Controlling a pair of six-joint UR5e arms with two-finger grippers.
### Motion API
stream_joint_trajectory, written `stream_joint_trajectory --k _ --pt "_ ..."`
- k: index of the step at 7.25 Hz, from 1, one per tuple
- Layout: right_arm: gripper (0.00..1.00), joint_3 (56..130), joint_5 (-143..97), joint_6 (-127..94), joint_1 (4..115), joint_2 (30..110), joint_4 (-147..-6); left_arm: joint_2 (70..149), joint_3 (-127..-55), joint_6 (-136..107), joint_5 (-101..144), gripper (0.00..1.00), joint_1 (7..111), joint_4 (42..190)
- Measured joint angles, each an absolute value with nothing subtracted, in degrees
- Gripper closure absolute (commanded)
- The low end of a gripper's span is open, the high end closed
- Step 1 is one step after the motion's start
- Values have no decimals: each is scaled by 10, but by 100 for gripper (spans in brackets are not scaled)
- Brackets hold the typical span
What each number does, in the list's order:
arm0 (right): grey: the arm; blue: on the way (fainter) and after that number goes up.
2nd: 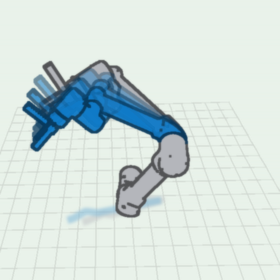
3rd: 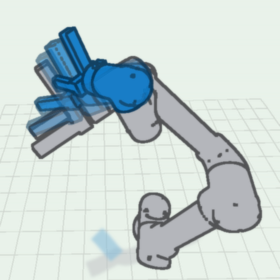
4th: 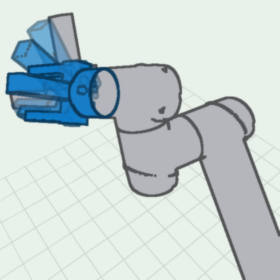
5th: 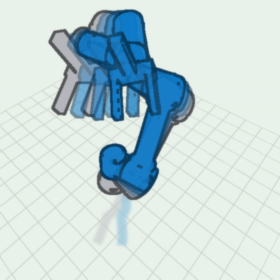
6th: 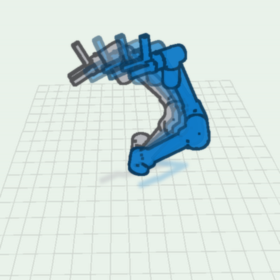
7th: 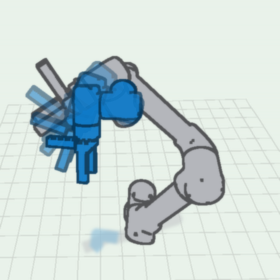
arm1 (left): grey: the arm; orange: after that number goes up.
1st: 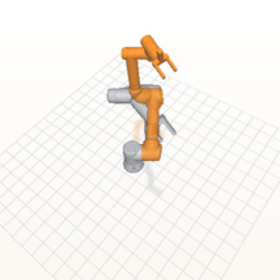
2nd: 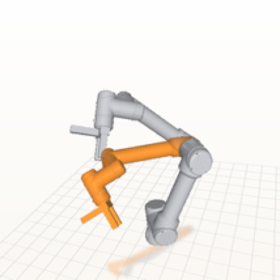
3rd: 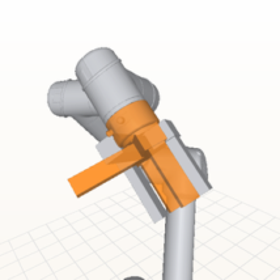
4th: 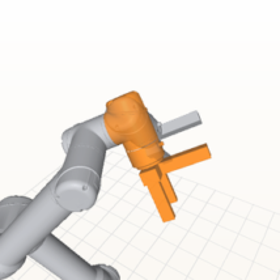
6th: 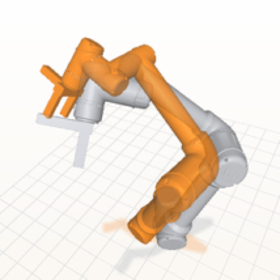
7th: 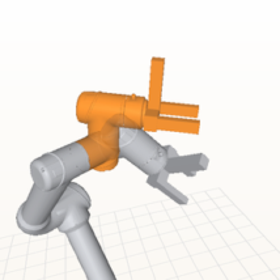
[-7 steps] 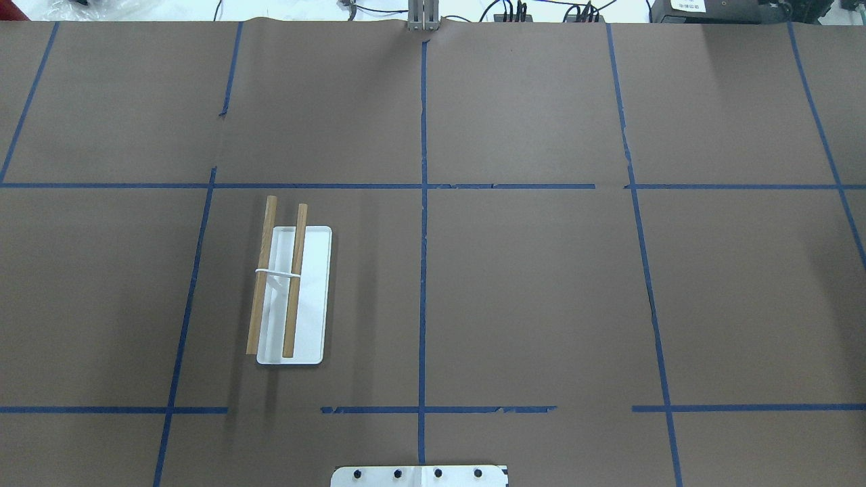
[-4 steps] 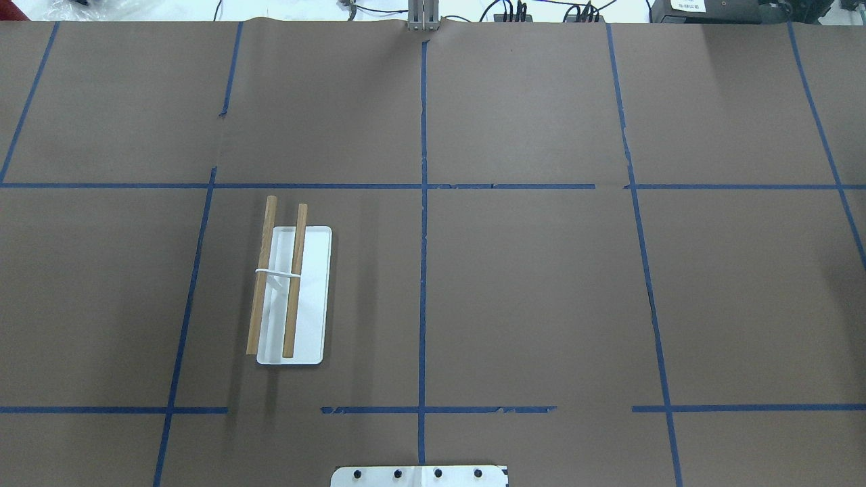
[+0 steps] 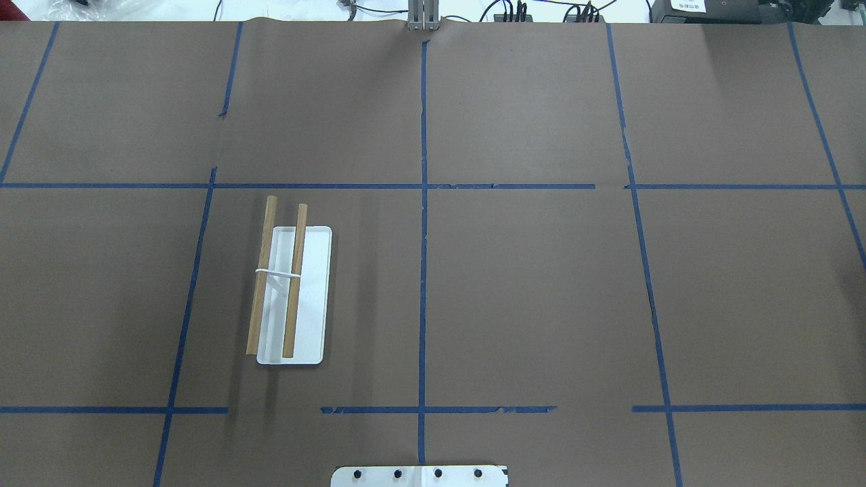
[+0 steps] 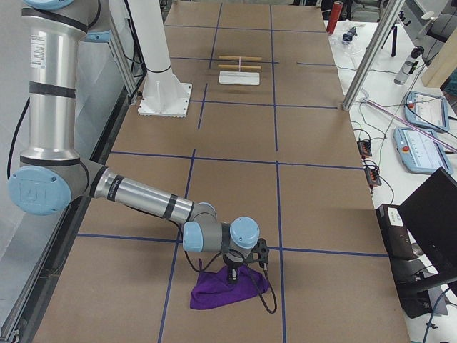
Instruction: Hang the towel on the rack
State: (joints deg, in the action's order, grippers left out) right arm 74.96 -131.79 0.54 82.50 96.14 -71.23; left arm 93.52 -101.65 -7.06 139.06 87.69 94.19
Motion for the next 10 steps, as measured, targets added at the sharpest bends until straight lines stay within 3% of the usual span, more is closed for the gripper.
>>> stream_joint_trajectory --k 7,9,10 --pt "24 681 -1288 21 863 940 -712 935 -1025 -73 1391 0 875 957" --pt "63 668 -1290 20 863 930 -713 935 -1026 -72 1391 0 875 958" --pt "63 665 -1291 20 863 929 -712 935 -1026 -72 1391 0 875 958"
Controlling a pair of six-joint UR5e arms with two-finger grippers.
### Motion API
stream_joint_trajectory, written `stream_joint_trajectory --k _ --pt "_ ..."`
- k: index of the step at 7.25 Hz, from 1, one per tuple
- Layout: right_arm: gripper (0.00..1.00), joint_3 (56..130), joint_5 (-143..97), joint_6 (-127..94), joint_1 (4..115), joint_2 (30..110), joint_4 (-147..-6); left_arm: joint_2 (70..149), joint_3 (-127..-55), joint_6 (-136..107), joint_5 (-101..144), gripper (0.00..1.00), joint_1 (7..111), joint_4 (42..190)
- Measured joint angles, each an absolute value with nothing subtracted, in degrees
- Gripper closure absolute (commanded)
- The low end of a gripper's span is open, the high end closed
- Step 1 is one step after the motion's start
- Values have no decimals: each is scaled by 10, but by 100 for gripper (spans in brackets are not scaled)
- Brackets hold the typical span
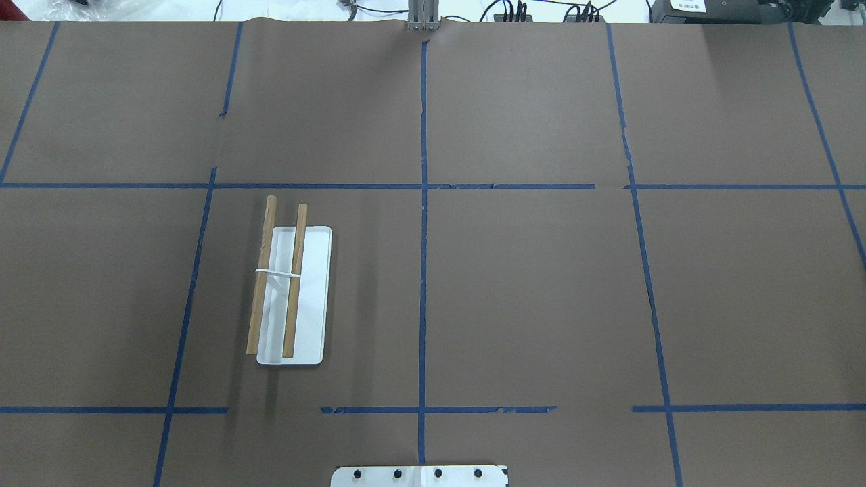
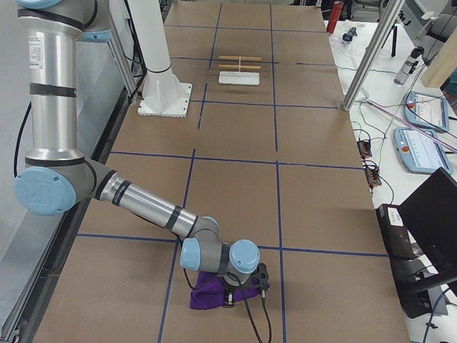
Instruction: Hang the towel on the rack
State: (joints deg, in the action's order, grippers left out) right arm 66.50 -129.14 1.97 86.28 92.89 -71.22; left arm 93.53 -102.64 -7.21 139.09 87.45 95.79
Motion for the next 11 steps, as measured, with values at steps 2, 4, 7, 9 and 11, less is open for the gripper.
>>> stream_joint_trajectory --k 2,4,7,9,11 --pt "63 664 -1296 18 863 928 -712 935 -1028 -72 1391 0 875 958" --pt "62 663 -1301 17 862 929 -713 935 -1029 -71 1391 0 875 958" --pt "100 662 -1305 18 861 931 -713 935 -1030 -71 1391 0 875 957" --pt "100 662 -1306 19 861 933 -714 934 -1030 -71 1391 0 875 957" --pt "100 664 -1306 20 861 933 -713 934 -1030 -71 1391 0 875 957"
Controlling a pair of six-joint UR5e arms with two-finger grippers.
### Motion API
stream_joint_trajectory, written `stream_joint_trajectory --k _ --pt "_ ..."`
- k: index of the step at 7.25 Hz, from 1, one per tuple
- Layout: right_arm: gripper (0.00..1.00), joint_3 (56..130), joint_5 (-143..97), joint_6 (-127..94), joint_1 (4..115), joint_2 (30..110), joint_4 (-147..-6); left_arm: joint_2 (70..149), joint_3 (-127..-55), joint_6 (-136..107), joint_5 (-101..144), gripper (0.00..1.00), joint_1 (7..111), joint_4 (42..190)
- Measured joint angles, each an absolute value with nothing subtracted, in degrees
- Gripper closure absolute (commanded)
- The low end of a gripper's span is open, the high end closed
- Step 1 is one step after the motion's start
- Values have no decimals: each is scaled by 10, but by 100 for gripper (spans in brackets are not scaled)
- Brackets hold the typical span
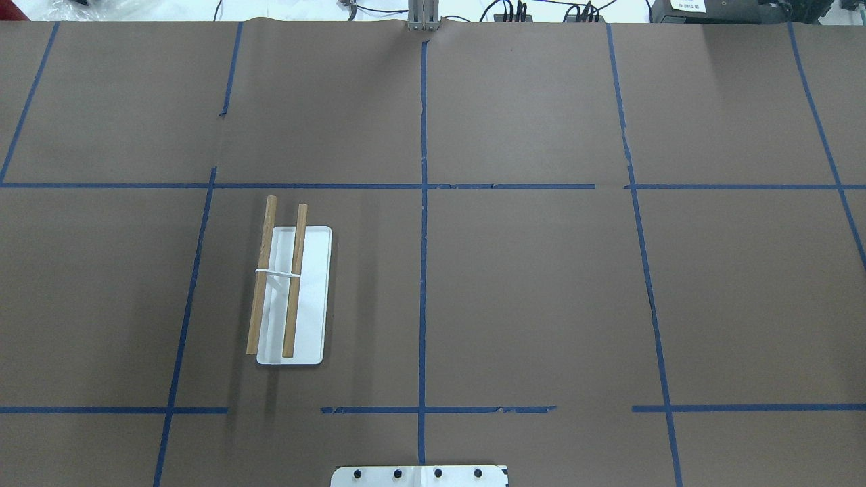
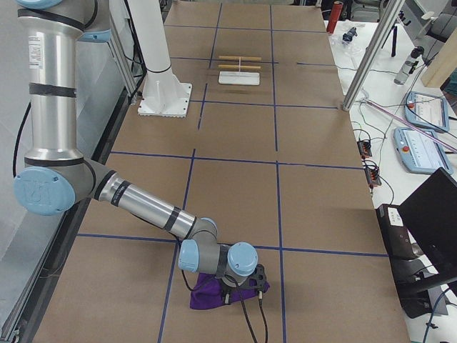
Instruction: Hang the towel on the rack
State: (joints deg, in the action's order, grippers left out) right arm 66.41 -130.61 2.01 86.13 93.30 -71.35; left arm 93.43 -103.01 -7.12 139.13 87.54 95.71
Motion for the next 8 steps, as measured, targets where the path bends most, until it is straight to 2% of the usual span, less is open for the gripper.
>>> stream_joint_trajectory --k 2,4,6,8 --pt "100 692 -1329 22 865 935 -715 934 -1030 -71 1391 0 875 957" --pt "100 785 -1356 24 887 968 -733 935 -1030 -72 1397 0 875 957" --pt "100 963 -1367 21 908 1001 -849 937 -1029 -73 1415 0 875 957" --pt "100 1124 -1380 -24 912 991 -982 944 -1028 -74 1415 0 875 961"
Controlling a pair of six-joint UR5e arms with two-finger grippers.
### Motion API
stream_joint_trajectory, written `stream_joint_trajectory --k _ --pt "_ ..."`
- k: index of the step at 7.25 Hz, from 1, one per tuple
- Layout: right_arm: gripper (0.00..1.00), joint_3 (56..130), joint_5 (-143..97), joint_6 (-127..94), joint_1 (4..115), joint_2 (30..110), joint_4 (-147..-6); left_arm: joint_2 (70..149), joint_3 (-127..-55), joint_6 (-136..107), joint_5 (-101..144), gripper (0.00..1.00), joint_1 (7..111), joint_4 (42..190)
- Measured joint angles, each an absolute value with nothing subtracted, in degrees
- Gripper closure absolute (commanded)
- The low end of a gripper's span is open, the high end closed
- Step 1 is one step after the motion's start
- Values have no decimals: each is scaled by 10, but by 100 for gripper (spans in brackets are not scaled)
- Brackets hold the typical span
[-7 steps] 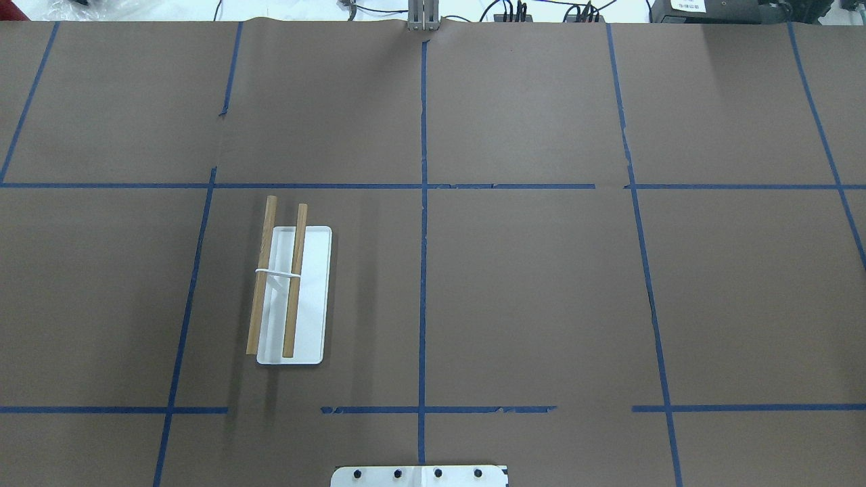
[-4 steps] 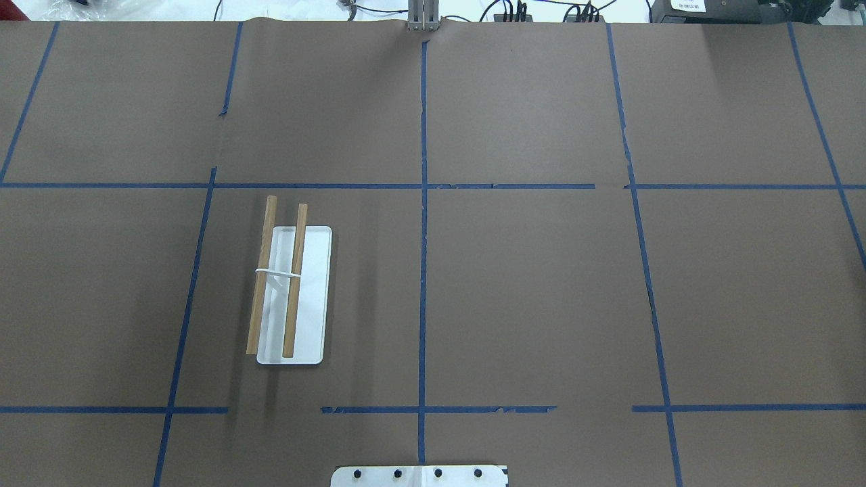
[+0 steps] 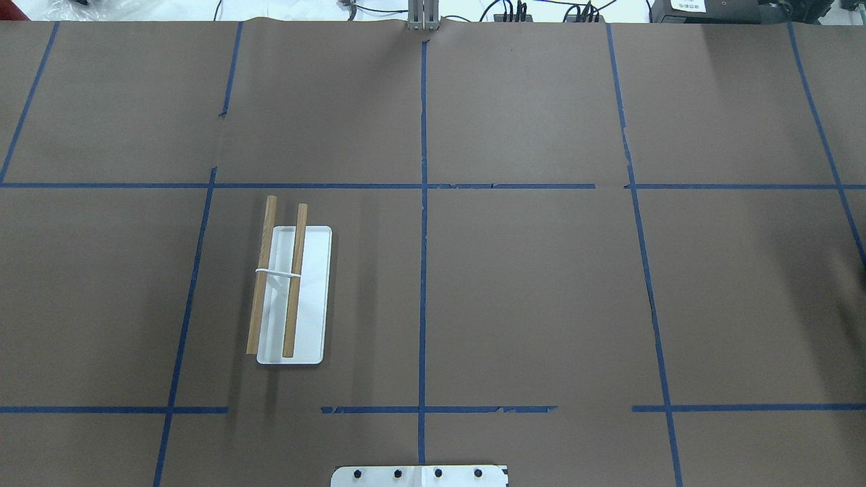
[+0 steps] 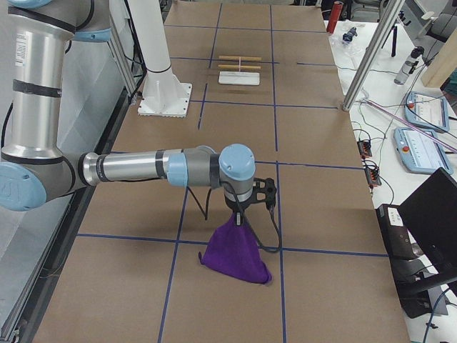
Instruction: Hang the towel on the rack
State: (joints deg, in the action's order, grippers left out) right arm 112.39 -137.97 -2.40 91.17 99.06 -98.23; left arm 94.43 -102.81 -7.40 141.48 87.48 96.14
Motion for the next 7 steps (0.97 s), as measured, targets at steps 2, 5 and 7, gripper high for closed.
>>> stream_joint_trajectory --k 2,5,7 --pt "100 1196 -1418 -156 893 946 -1017 965 -1018 -84 1406 0 875 964" --pt "100 1241 -1446 -439 788 804 -1021 1001 -1033 -256 1407 0 855 984" --pt "100 1253 -1432 -608 710 701 -1020 1009 -1059 -446 1411 0 800 1047"
